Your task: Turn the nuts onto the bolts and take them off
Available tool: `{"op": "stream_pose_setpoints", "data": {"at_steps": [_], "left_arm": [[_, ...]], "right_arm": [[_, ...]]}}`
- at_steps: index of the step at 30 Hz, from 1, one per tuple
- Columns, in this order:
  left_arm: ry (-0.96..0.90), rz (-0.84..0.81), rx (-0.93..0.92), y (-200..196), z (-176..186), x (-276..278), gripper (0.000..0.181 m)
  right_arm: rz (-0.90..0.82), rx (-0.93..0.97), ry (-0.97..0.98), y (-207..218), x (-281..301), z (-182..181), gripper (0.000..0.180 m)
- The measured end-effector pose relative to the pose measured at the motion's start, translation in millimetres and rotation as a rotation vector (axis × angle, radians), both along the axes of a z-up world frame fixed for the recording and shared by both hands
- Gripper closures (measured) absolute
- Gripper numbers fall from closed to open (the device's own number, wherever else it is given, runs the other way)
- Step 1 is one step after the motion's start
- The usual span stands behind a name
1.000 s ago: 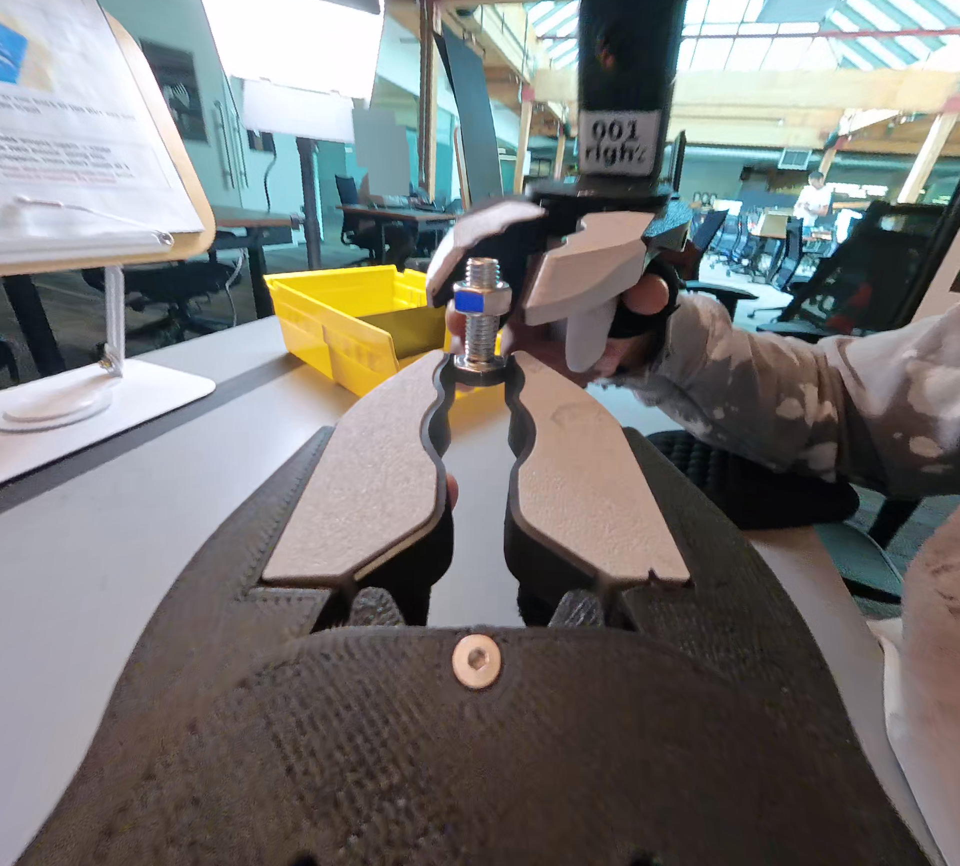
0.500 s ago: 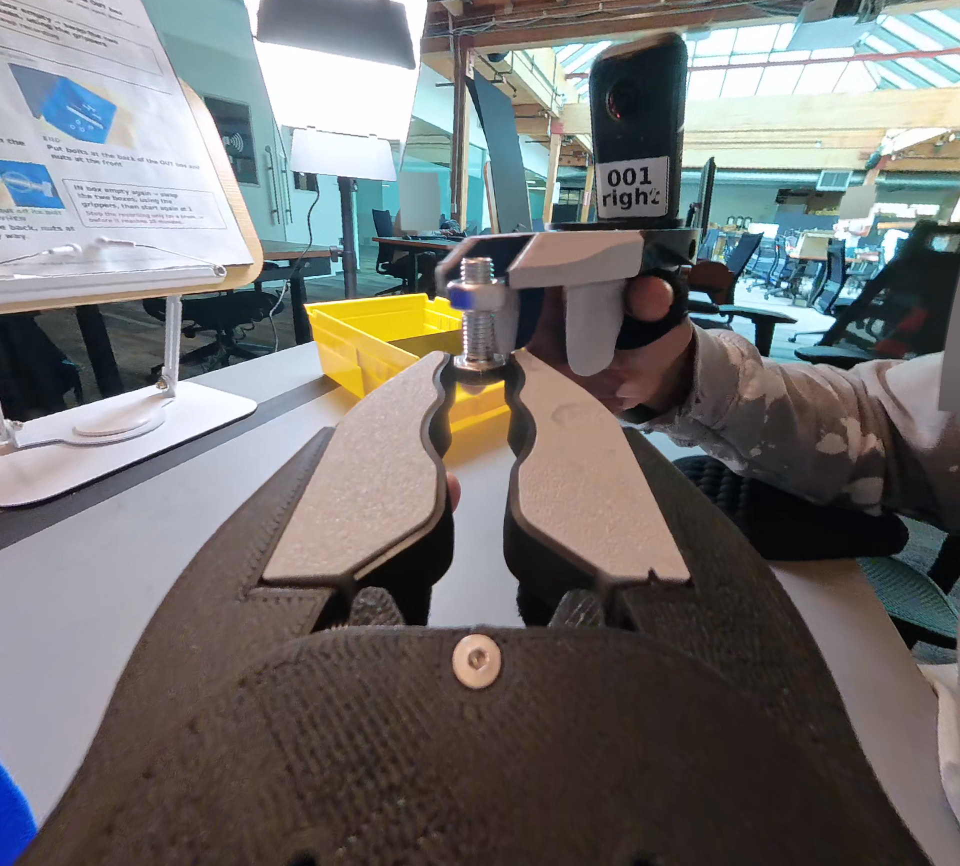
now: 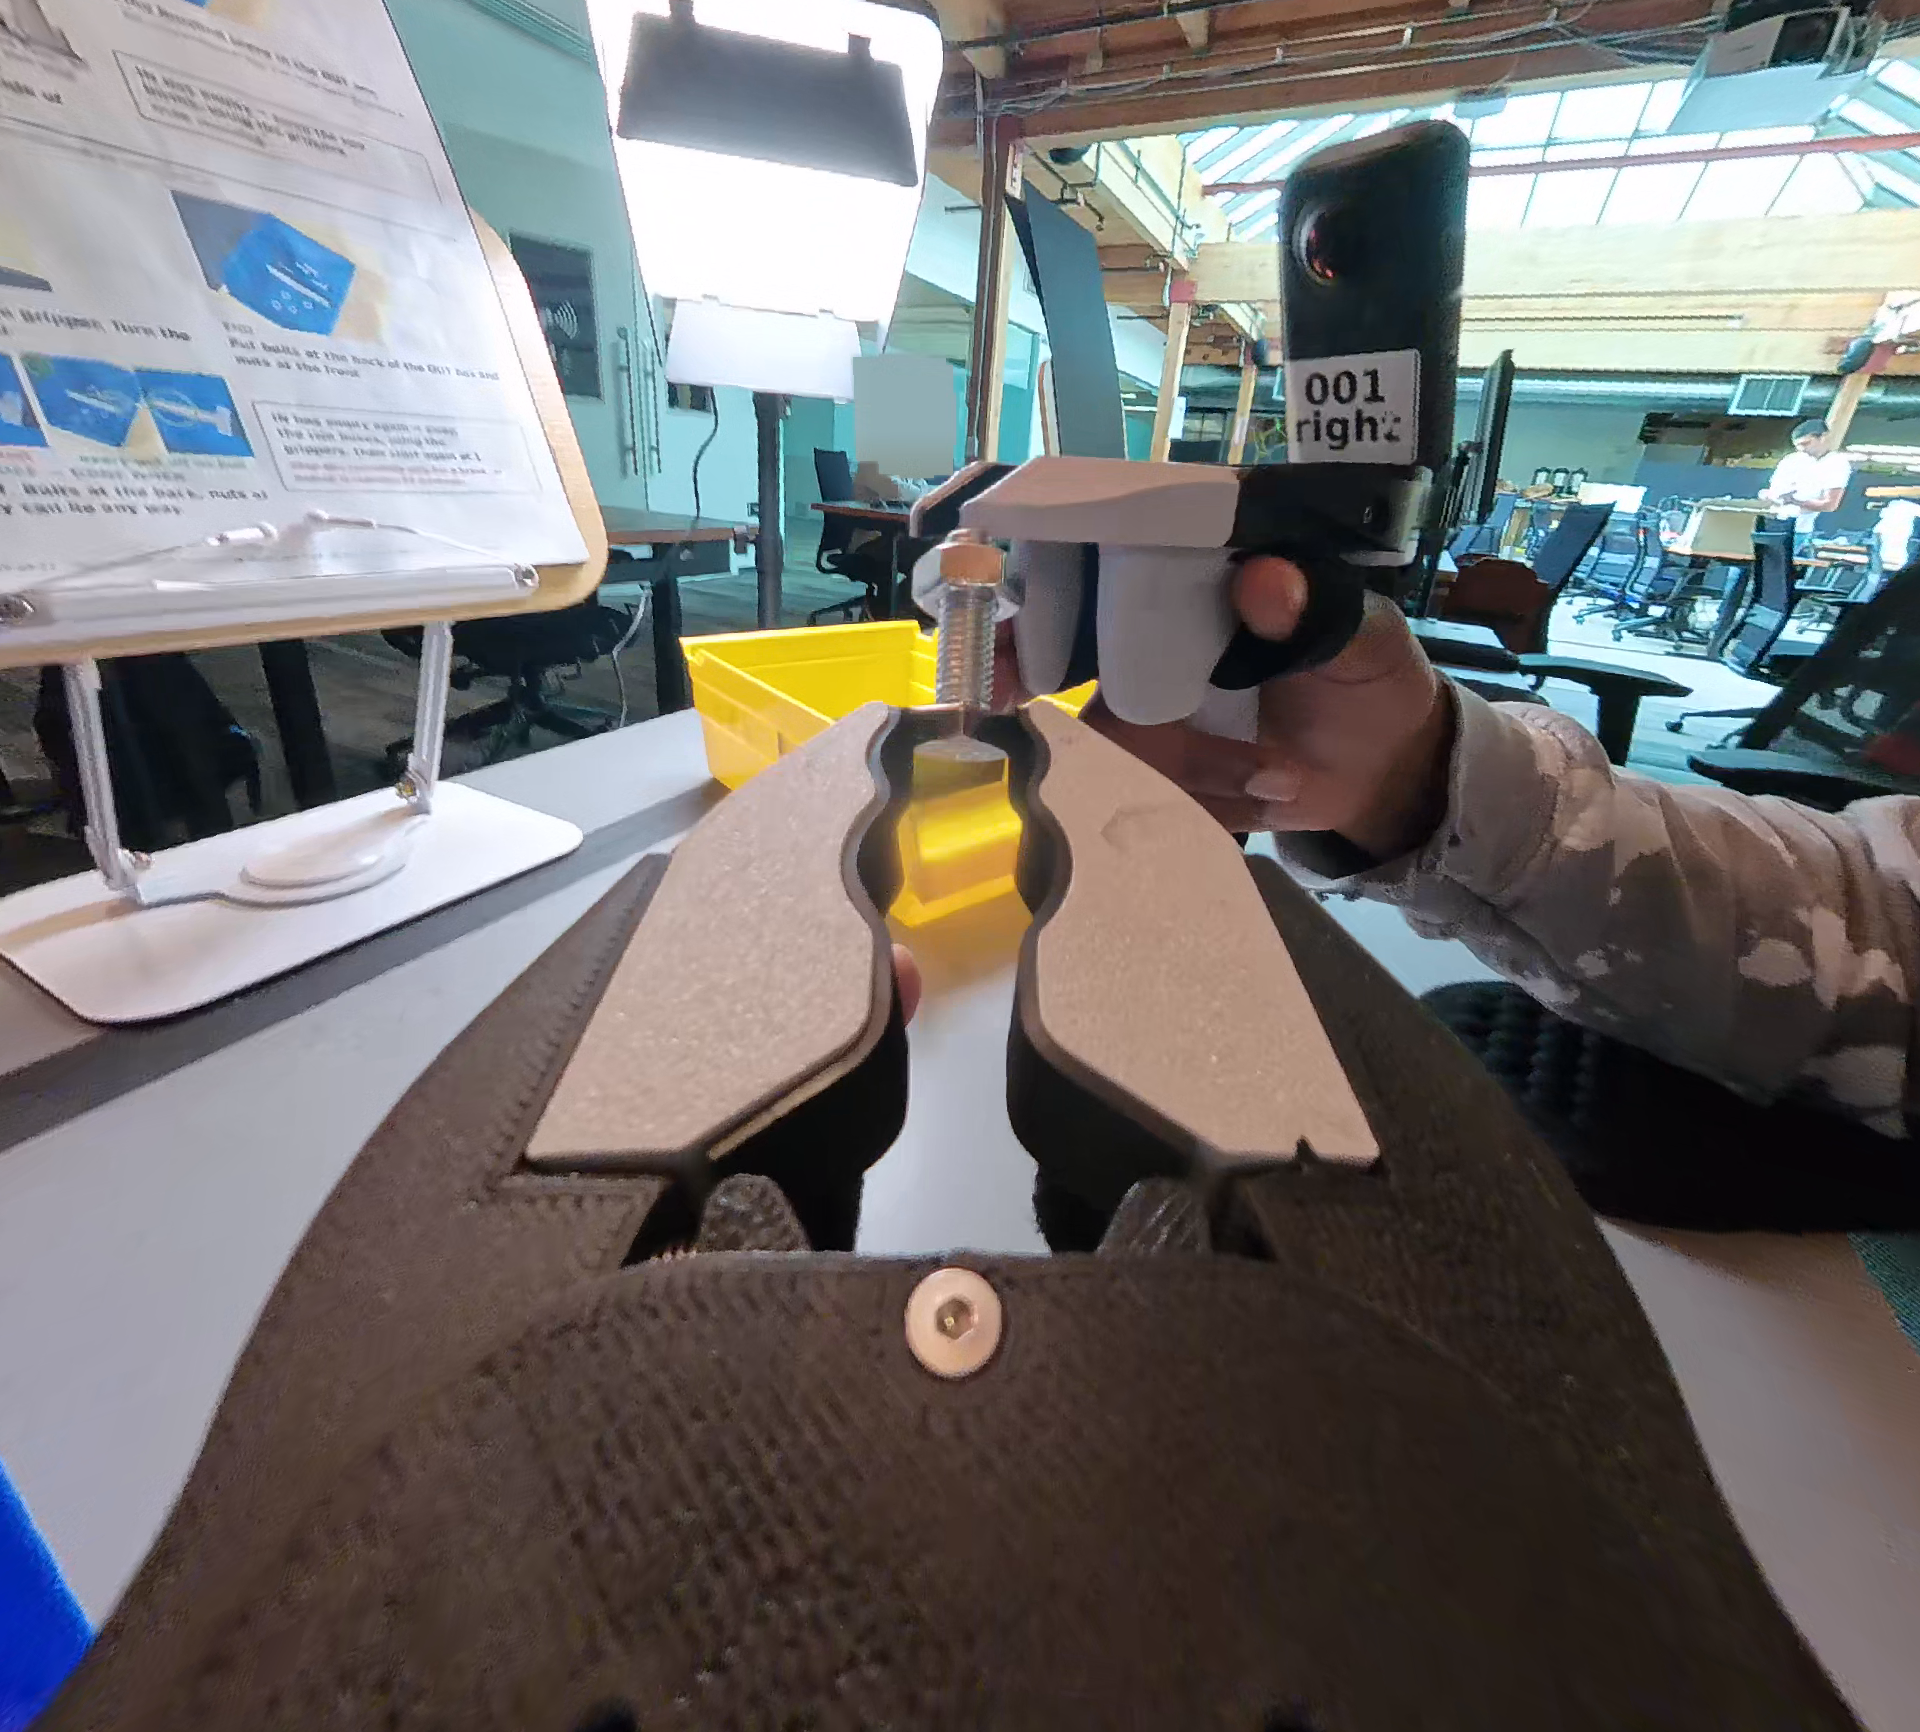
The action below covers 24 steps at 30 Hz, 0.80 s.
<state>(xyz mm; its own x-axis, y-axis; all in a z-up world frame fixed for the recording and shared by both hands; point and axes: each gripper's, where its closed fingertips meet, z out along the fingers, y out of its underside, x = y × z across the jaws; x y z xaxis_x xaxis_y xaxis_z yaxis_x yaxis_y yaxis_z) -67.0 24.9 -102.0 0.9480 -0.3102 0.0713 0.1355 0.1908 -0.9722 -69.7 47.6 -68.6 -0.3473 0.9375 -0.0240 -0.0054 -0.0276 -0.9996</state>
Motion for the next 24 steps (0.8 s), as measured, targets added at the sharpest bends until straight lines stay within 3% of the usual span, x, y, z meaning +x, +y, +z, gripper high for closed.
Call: {"op": "stream_pose_setpoints", "data": {"at_steps": [8, 12, 15, 19, 24], "left_arm": [[-0.030, 0.032, 0.143, 36.3, 54.7, -8.3, 0.162], [0.004, 0.021, 0.162, 57.9, 68.4, 2.9, 0.161], [-0.008, -0.031, 0.116, 62.8, 55.5, 12.9, 0.162], [0.086, -0.085, -0.081, 69.1, 19.7, 23.7, 0.162], [0.103, -0.102, -0.100, 65.4, 17.5, 25.1, 0.162]], "right_arm": [[0.032, -0.100, 0.020, 13.2, -9.4, 43.4, 0.145], [-0.021, -0.078, 0.081, 23.5, -8.9, 57.5, 0.160], [-0.012, 0.033, 0.034, 26.4, -1.5, 45.2, 0.160], [0.024, 0.241, -0.046, 24.7, 3.9, 13.6, 0.160], [0.077, 0.184, -0.016, 22.3, 6.1, 12.4, 0.160]]}}
